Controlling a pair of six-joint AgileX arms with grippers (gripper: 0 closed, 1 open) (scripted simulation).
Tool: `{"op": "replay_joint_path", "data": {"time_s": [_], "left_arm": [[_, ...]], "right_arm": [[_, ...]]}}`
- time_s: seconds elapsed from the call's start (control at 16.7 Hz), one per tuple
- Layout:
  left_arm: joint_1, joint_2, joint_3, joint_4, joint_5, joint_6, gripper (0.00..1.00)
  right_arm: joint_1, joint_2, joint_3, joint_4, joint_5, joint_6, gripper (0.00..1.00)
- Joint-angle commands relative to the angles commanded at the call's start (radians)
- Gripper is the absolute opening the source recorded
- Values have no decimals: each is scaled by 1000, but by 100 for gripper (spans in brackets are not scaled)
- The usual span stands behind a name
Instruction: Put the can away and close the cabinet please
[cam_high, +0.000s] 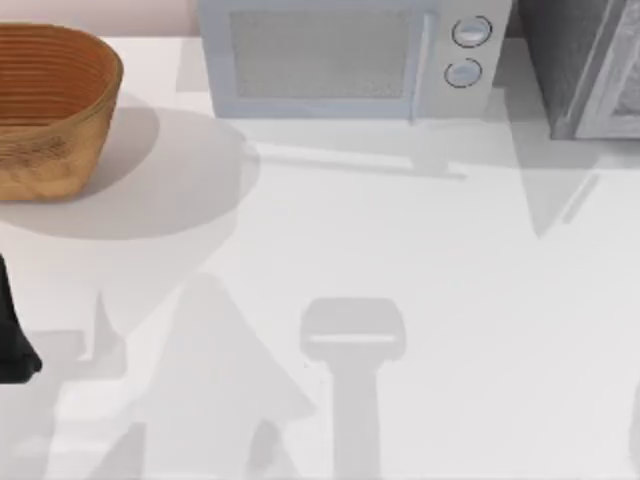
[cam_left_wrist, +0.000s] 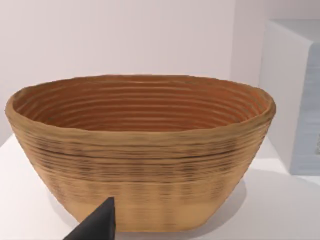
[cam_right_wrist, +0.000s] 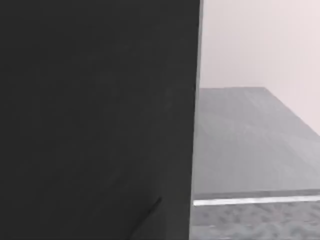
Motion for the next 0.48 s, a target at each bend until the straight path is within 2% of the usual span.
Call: {"op": "replay_joint_path", "data": {"time_s": [0.3,0.48], "left_arm": [[0,0,0,0,0,0,100],[0,0,0,0,0,0,100]], "right_arm": [[458,-23,-22,-14,453,3,100],[658,-42,-42,-18,652,5,100]]}}
